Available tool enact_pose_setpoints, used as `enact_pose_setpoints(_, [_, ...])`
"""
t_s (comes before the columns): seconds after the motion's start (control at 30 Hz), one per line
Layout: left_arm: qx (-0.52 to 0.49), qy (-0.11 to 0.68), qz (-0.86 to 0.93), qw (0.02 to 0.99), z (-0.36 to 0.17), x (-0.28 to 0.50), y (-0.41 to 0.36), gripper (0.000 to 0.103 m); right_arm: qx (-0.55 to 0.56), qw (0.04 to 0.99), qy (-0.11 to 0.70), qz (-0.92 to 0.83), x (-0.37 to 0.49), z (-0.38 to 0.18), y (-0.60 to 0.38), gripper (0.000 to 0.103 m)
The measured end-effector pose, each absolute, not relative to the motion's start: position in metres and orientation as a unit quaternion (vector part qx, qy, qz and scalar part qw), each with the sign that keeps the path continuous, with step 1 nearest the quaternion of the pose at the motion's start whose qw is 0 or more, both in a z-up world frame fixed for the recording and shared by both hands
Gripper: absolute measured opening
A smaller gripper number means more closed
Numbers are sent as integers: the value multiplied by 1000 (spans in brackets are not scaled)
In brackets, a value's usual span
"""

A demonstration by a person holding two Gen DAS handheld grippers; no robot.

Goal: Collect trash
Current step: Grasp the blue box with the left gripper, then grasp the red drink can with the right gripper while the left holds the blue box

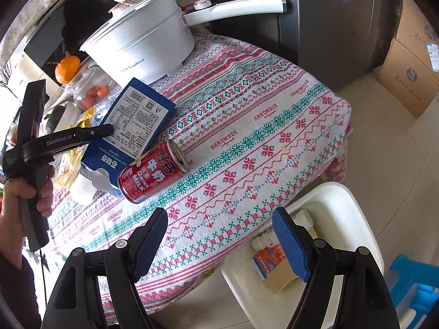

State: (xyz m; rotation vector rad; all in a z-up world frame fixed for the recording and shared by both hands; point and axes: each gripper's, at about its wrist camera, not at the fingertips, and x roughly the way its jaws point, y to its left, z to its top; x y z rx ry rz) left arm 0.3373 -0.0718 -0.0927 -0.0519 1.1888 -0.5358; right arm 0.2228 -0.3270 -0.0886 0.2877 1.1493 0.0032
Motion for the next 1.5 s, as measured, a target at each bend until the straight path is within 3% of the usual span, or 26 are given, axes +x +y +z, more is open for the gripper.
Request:
enact_pose_setpoints(0.17, [-13,527,-244,814,-75,310,-71,25,152,818,555,10,229,-103,-316,80])
enact_pose_setpoints(0.63, [-13,457,-138,879,-21,191,4,25,247,790,560,18,260,-131,-281,80])
enact_pose_setpoints(0.97, [-61,429,-94,896,-19,156,52,25,295,780,552,-8,290,-150,-262,80])
enact_pose_setpoints(1.03, [-64,433,-92,895,-22,156,57,25,288,783,550,-15,296,-154,-258,79])
enact_pose_setpoints(1.13, [-67,435,-91,894,-24,152,62,25,273,791,548,-15,300,-153,-253,66])
enact_pose_setpoints(1.23, [-68,432,-91,895,-24,150,63,25,275,790,548,-7,300,-153,-252,62])
enact_pose_setpoints(1.5, [-55,420,-101,900,-17,143,53,25,260,807,530,38,275,-119,-250,58])
